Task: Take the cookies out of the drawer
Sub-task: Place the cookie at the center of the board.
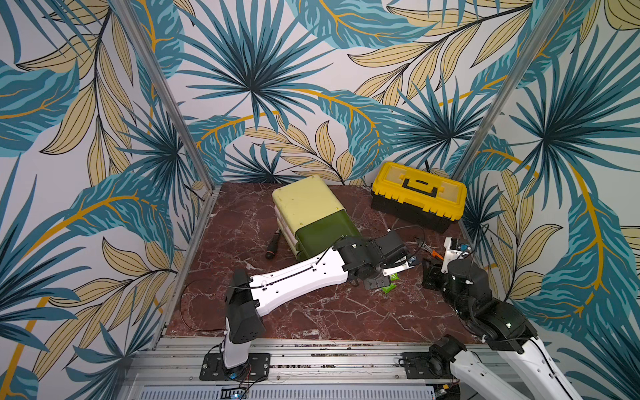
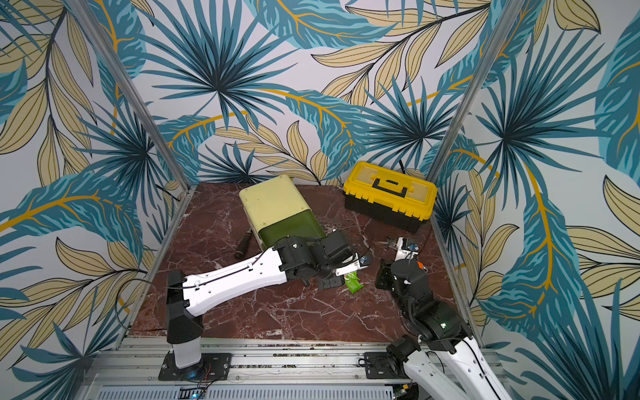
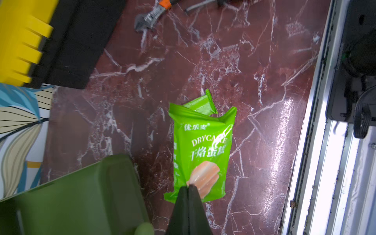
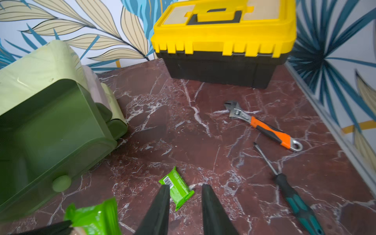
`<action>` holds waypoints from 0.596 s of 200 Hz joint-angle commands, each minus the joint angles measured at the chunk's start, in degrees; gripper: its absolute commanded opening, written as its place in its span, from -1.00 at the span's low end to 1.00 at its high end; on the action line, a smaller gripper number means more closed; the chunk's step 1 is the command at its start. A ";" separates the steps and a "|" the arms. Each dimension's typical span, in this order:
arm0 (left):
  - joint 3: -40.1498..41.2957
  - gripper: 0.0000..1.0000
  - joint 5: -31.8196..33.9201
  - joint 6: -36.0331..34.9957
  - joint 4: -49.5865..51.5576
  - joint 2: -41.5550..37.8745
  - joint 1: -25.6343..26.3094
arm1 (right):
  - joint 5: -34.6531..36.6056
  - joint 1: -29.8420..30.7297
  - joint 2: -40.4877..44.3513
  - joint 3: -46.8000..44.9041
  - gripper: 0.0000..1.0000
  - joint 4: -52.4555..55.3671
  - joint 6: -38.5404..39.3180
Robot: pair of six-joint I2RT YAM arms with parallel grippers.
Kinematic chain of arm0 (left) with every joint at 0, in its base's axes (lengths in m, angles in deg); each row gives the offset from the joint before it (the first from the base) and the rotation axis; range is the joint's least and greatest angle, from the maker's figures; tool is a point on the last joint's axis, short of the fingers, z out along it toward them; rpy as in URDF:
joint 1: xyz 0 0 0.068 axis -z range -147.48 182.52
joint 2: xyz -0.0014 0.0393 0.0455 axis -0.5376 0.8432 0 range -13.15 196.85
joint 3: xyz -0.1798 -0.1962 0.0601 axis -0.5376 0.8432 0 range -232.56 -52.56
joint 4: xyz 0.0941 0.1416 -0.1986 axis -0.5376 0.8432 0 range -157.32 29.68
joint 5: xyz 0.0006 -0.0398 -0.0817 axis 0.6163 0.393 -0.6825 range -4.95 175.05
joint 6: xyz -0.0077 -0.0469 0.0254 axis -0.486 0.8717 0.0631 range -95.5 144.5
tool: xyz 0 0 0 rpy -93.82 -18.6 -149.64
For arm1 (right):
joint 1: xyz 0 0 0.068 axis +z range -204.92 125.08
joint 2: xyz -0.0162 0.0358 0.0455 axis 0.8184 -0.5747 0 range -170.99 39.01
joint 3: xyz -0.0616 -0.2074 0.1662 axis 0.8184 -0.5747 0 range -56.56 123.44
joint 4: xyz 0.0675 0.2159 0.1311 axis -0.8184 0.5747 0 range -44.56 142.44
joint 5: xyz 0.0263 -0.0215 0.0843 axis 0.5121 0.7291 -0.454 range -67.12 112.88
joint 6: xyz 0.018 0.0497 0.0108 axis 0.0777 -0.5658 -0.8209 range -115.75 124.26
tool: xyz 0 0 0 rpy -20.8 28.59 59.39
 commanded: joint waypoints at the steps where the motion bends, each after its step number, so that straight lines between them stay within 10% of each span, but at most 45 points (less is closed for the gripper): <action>1: 3.64 -1.00 -1.98 1.86 -2.61 2.42 -0.19 | 6.23 0.22 1.11 2.22 -0.36 6.74 -0.64; 119: 6.95 -1.00 3.62 -6.87 -7.71 13.00 0.29 | 7.44 0.27 1.71 3.45 -0.38 8.56 -0.46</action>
